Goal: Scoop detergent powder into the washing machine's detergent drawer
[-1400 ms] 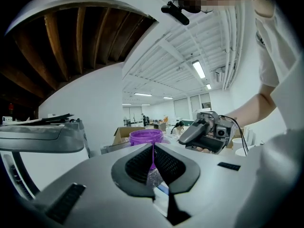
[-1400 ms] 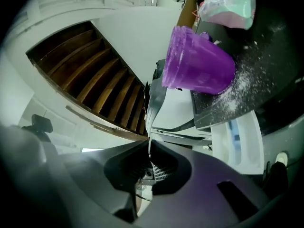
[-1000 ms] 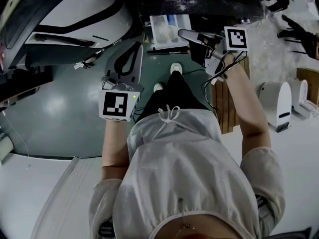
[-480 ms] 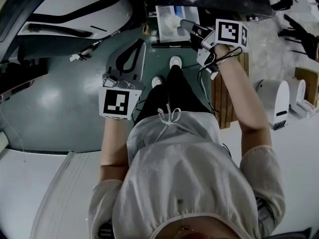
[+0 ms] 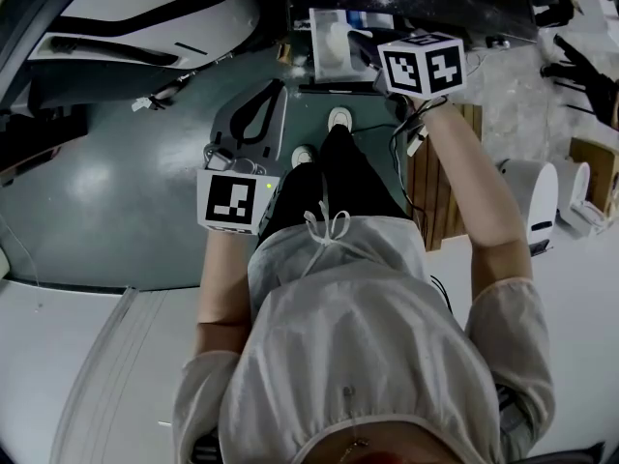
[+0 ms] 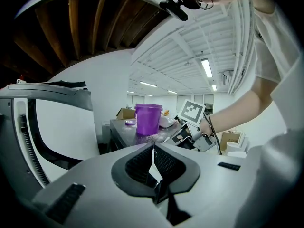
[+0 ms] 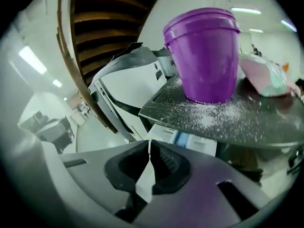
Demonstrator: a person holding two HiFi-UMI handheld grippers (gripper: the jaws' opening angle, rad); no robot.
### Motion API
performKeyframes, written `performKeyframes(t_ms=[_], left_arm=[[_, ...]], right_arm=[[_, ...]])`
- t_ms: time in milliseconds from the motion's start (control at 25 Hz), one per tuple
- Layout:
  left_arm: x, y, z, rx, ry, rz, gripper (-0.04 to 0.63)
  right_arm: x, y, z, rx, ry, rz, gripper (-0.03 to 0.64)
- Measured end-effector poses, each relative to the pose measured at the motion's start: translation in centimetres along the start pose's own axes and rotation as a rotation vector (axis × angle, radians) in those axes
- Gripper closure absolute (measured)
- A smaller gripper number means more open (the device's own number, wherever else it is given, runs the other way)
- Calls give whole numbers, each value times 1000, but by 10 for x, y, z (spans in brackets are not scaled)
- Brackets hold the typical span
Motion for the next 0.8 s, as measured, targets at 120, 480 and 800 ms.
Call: performKeyframes(t_ms=[120,480,800], left_arm=[[1,2,-3,4,7,1,568],[0,7,-9,15,11,16,568],[-4,3,-5,22,4,9,569]], right_arm=[[6,4,-5,-202,-64,29,607],[10,5,-20,-583,-186,97,606],[9,-2,-33,-929,-299,157,607]])
Point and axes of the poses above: the fingertips, and each gripper's own axes: x forward along the fingers, z to its right, y out of its top, the point moved 4 cm from there along -x, backward along the fingers, and after that the axes turned 15 degrees about -y, right-handed, at the moved point
